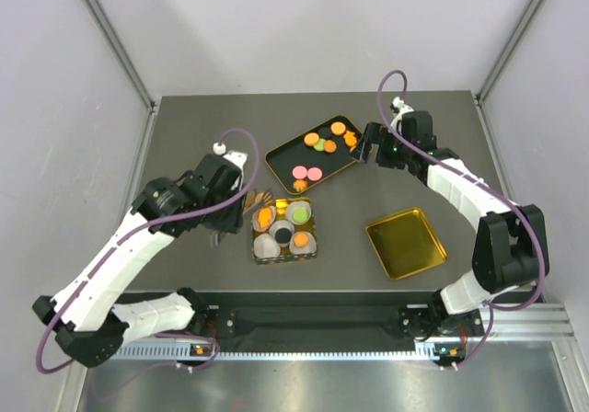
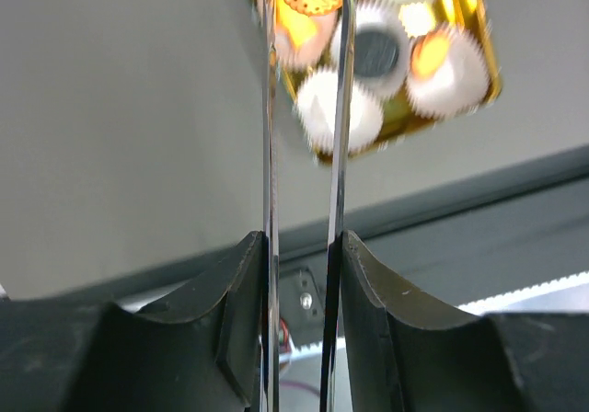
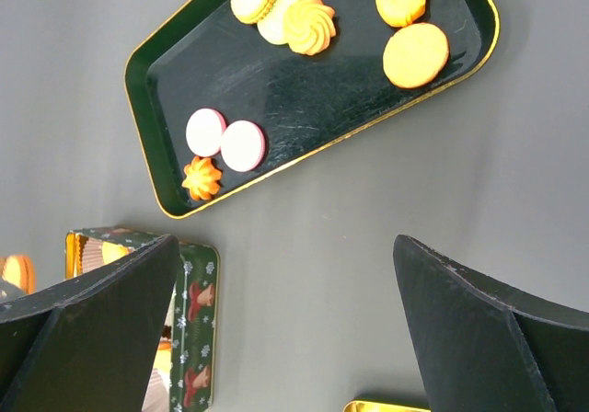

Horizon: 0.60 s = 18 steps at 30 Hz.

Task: Pack the cookies

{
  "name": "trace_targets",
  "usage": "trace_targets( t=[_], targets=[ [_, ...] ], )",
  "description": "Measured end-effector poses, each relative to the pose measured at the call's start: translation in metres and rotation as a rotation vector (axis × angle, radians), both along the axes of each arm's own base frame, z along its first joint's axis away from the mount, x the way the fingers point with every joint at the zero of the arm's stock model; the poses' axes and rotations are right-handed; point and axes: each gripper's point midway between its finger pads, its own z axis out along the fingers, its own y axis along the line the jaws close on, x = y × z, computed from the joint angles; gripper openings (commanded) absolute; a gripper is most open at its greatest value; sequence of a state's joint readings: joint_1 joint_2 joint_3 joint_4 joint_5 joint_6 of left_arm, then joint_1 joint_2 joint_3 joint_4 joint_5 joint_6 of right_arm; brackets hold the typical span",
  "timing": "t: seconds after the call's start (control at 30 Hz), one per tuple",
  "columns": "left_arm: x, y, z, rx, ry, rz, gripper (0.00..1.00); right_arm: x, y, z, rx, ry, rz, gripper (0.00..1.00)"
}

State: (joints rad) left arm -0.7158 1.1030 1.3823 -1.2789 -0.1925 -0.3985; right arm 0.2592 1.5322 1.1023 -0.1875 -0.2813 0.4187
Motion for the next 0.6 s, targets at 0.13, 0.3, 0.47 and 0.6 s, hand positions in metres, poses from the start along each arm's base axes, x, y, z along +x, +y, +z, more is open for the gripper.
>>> trace_targets(
  t=[0.13, 0.3, 0.47, 0.6],
  targets=[
    [-0.023, 0.012, -0.014, -0.002, 0.062, 0.012, 0.34, 0.0, 0.001, -0.002, -0.001, 0.005, 0.002, 1.0],
    [-0.041, 0.015, -0.028, -0.009, 0.126, 0.006, 0.34, 0.0, 0.001, -0.005, -0.004, 0.012, 0.002, 1.0],
    [-0.05, 0.013, -0.032, -0.029, 0.159, -0.009, 0.34, 0.0, 0.002, -0.006, -0.004, 0.014, 0.004, 1.0],
    [-0.054, 0.009, -0.033, -0.042, 0.176, -0.021, 0.34, -0.001, 0.003, -0.006, -0.005, 0.015, 0.007, 1.0]
  ],
)
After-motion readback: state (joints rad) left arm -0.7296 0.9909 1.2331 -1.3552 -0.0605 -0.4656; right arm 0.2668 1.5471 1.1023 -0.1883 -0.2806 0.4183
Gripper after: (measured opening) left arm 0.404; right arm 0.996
